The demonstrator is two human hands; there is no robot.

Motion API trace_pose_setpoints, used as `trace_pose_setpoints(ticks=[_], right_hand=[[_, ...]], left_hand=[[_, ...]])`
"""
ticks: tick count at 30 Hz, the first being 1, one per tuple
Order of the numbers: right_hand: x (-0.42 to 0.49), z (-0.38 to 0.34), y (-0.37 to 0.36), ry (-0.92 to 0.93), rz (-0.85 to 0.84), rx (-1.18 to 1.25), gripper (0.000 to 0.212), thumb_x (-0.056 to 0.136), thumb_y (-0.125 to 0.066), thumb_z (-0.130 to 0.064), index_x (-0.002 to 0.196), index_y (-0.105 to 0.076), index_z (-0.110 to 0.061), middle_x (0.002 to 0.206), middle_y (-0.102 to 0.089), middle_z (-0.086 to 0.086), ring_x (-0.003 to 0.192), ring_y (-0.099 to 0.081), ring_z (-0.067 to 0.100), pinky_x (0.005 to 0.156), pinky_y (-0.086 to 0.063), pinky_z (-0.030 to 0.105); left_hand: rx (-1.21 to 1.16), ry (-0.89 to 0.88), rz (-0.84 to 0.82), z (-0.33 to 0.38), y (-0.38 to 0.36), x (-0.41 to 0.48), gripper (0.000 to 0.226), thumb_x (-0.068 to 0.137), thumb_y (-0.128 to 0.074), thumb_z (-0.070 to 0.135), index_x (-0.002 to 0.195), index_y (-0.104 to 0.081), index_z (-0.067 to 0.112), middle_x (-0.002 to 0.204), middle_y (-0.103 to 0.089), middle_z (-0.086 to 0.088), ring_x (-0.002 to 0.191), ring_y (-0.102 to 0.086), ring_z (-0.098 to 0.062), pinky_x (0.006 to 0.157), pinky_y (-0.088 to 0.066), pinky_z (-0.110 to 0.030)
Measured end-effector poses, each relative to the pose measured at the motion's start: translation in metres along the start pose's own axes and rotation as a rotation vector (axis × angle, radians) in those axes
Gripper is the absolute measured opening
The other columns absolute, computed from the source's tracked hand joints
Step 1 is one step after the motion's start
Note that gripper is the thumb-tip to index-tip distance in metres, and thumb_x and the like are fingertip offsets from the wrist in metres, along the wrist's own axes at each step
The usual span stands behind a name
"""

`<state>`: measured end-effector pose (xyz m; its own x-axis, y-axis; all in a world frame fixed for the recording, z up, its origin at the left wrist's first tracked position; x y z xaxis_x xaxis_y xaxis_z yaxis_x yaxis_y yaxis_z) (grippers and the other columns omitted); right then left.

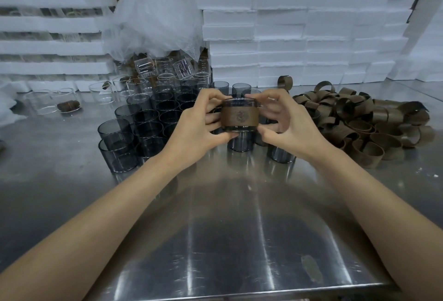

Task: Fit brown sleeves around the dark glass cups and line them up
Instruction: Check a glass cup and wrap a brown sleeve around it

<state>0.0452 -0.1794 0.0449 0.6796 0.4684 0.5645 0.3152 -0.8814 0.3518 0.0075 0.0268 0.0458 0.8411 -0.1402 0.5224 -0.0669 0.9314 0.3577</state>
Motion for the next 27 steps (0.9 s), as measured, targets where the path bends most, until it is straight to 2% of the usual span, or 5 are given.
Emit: trace_pose_setpoints(ticks=[4, 13, 20, 24, 27], right_hand=[[-0.001, 0.001, 0.0, 0.105, -0.01, -0.264, 0.071, 0.082, -0.062, 0.003, 0.143, -0.043, -0.027, 0.139, -0.052, -0.009, 0.128, -0.052, 0.007, 0.091, -0.053, 0.022], [-0.004, 0.01, -0.007, 0.278, 0.051, -0.549, 0.066, 0.075, -0.062, 0.009, 0.139, -0.046, 0.001, 0.135, -0.054, 0.014, 0.13, -0.05, 0.032, 0.094, -0.048, 0.016], [-0.004, 0.011, -0.008, 0.292, 0.064, -0.549, 0.067, 0.074, -0.063, 0.011, 0.138, -0.048, 0.0, 0.132, -0.049, 0.002, 0.127, -0.052, 0.03, 0.094, -0.044, 0.009], [-0.002, 0.002, -0.006, 0.046, -0.012, -0.276, 0.062, 0.081, -0.06, 0.009, 0.138, -0.052, -0.016, 0.136, -0.057, 0.002, 0.126, -0.055, 0.012, 0.093, -0.052, 0.019], [0.003, -0.008, -0.003, -0.085, 0.032, -0.077, 0.043, 0.091, -0.063, -0.007, 0.131, -0.059, -0.025, 0.132, -0.06, -0.01, 0.117, -0.059, -0.001, 0.09, -0.05, 0.015]], left_hand=[[0.08, -0.023, -0.035, -0.002, 0.0, -0.002, 0.08, 0.074, -0.082, 0.001, 0.14, -0.046, 0.028, 0.127, -0.056, 0.016, 0.11, -0.061, 0.008, 0.094, -0.049, -0.014], [0.175, -0.055, -0.035, -0.002, -0.001, -0.004, 0.074, 0.073, -0.081, -0.002, 0.139, -0.051, 0.011, 0.119, -0.063, 0.001, 0.101, -0.063, 0.005, 0.094, -0.048, -0.013], [0.197, -0.07, -0.033, -0.004, 0.0, -0.003, 0.073, 0.073, -0.081, -0.002, 0.139, -0.052, 0.011, 0.119, -0.063, 0.003, 0.102, -0.061, 0.009, 0.093, -0.046, -0.01], [0.167, -0.062, -0.035, -0.007, 0.001, -0.002, 0.066, 0.074, -0.081, -0.001, 0.132, -0.057, 0.016, 0.114, -0.065, 0.01, 0.103, -0.064, 0.006, 0.09, -0.048, -0.011], [0.136, -0.094, 0.0, -0.007, -0.001, 0.0, 0.068, 0.074, -0.079, -0.005, 0.128, -0.056, 0.029, 0.113, -0.061, 0.02, 0.105, -0.062, 0.008, 0.088, -0.046, -0.007]])
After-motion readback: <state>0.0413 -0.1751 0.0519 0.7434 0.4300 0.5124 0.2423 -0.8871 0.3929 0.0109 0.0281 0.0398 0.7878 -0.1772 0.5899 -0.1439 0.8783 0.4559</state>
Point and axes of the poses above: each hand's wrist, its own x-axis towards the middle knuckle, its own y-axis out of the back of the hand, z = x × y, the point moved 1 cm from there along x, towards the middle knuckle
